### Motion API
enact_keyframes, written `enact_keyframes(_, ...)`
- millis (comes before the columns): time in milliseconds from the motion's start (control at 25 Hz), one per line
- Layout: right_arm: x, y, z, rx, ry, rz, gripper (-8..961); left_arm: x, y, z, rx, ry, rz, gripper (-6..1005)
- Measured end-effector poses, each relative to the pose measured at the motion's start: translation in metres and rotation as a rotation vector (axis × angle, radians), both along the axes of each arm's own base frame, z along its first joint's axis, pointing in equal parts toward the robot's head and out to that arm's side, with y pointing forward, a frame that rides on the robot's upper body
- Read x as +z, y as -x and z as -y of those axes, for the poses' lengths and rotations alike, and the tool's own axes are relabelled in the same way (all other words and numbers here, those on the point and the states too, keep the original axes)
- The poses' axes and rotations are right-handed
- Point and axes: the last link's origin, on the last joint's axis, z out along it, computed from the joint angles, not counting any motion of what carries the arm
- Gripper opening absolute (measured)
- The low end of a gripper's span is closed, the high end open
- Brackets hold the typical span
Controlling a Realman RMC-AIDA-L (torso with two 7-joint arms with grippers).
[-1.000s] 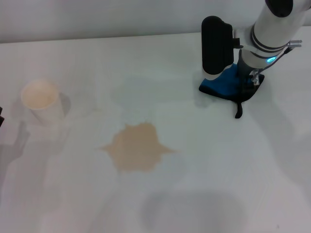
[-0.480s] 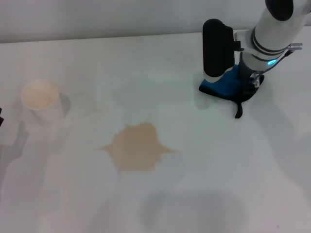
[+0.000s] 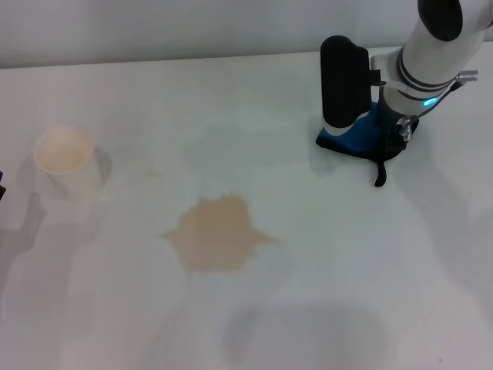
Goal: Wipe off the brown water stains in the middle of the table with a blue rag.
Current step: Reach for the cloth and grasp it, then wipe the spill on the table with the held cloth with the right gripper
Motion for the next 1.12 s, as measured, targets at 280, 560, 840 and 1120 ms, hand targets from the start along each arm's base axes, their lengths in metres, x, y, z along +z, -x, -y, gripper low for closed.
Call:
enact_keyframes(280, -0.002, 0.002, 0.000, 0.005, 0.002, -0.006, 329, 0.000, 0.001, 0.001, 0.003, 0.000, 0.001, 892)
enact_keyframes(560, -0.002, 0.003, -0.001, 0.014, -0.002, -0.005, 173, 0.000, 0.000, -0.001, 0.001, 0.000, 0.011, 892)
enact_keyframes(840, -0.003, 0.012, 0.000, 0.001, 0.015, -0.022, 45, 0.001, 0.001, 0.000, 0.003, -0.002, 0.011, 892)
enact_keyframes(1120, -0.009, 0.026, 0.012, -0.060, 0.089, -0.082, 44, 0.001, 0.001, 0.001, 0.002, -0.005, 0.013, 892)
